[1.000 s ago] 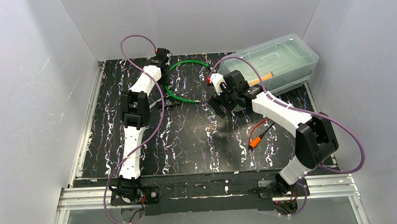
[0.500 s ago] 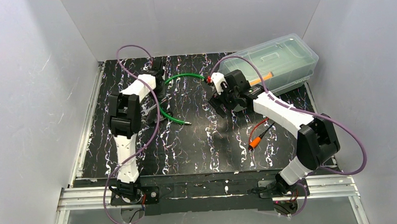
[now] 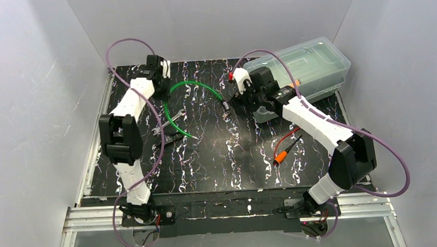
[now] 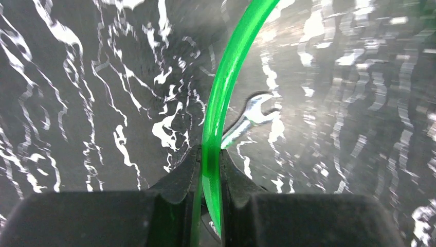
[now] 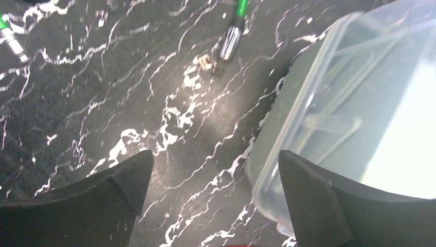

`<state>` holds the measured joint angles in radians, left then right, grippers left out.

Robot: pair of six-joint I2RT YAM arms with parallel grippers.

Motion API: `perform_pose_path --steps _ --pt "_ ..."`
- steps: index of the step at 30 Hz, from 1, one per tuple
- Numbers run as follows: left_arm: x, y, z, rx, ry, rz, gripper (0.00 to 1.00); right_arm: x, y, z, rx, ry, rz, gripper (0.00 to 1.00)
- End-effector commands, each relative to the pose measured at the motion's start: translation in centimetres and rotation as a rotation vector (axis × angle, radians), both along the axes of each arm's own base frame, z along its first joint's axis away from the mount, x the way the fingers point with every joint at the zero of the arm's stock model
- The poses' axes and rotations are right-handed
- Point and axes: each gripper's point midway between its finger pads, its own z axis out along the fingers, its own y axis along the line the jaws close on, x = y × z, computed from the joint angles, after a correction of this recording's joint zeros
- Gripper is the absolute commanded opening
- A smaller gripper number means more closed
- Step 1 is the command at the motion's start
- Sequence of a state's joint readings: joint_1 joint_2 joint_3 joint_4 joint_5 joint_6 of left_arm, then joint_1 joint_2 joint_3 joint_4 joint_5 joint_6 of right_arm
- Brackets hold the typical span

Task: Lock with the key
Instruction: Pick up the lock from the center of the board.

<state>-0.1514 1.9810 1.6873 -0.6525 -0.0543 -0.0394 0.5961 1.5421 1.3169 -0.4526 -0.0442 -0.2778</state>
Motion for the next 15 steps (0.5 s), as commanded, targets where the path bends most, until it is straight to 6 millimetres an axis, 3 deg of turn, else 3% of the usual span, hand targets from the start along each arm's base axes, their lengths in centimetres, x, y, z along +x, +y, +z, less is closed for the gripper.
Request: perform_pose_path --steps 1,3,9,15 --pt "-0.1 -3.8 11.7 -0.082 -0.284 -0.228 0.00 2.8 1.4 4.8 0.089 -0.127 -0.004 1.00" --pt "-1.2 -4.4 13.2 -0.081 -0.328 -0.282 0.00 3.2 2.2 5.3 0.130 -0.156 0.019 1.00" --pt "-4.6 -5.9 15.2 -0.096 -0.421 -0.437 0.00 5.1 5.4 6.9 0.283 -0.317 0.111 1.00" --pt "-7.1 -6.0 15.6 -0.084 -0.448 -0.485 0.00 7.9 7.8 3.8 0.342 -0.316 0.108 1.00"
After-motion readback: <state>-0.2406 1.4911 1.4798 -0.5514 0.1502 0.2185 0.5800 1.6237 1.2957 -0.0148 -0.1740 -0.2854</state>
